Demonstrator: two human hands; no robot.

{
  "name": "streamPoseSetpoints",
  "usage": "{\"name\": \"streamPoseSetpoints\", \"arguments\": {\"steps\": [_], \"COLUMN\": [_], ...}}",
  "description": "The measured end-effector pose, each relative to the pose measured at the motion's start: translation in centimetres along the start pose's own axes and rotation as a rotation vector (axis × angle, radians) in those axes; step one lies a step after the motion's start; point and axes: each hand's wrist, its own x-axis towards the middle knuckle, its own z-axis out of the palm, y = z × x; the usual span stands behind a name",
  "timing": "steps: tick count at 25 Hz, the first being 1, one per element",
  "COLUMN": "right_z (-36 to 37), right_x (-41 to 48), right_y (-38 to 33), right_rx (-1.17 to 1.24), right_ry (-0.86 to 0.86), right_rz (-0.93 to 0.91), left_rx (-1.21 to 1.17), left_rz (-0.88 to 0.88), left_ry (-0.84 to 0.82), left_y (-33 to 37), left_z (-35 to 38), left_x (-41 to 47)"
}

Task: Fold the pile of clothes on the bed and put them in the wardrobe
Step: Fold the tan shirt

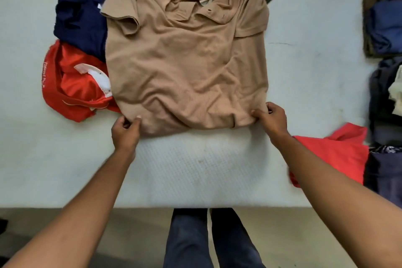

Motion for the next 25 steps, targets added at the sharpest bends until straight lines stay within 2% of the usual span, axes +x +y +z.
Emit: {"name": "streamPoseSetpoints", "arguments": {"steps": [3,6,8,10,11,13,16,18,20,23,25], "right_z": [-1.4,-3.1,-4.0,-4.7,-5.0,-5.5,-6.3,-6.8,-7.4,-8.4,-8.5], "right_x": [-0.6,-1.3,-1.8,-2.2,-2.1,-2.3,-2.9,-4.2,-5.1,-4.4,-2.9], "right_y": [-3.0,-4.6,-4.6,-4.0,-3.7,-2.8,-0.7,0.3,0.2,-1.6,-3.2], "right_rx": [0.281,0.588,0.622,0.633,0.624,0.521,0.11,0.006,0.122,0.54,0.663], "right_ry": [0.012,-0.069,-0.118,-0.144,-0.131,-0.088,0.032,0.153,0.215,0.107,0.079], "right_rz": [-0.106,-0.097,-0.075,-0.061,-0.062,-0.071,-0.188,-0.285,-0.336,-0.294,-0.245], "left_rx": [-0.085,-0.249,-0.442,-0.638,-0.664,-0.544,-0.157,-0.124,-0.215,-0.37,-0.445], "left_rz": [0.158,0.208,0.142,0.031,-0.009,-0.017,0.195,0.299,0.28,0.212,0.107], "left_ry": [0.013,0.05,0.047,-0.033,-0.067,-0.072,0.007,-0.066,-0.171,-0.237,-0.273], "left_y": [2.0,3.9,4.8,5.0,5.0,4.5,3.5,3.6,4.5,6.6,7.9], "left_z": [-1.2,-2.8,-3.7,-4.1,-4.3,-4.8,-6.2,-7.1,-8.1,-8.6,-8.2], "left_x": [-0.9,-1.7,-2.4,-2.7,-2.7,-3.2,-4.6,-6.0,-6.9,-6.1,-4.1]}}
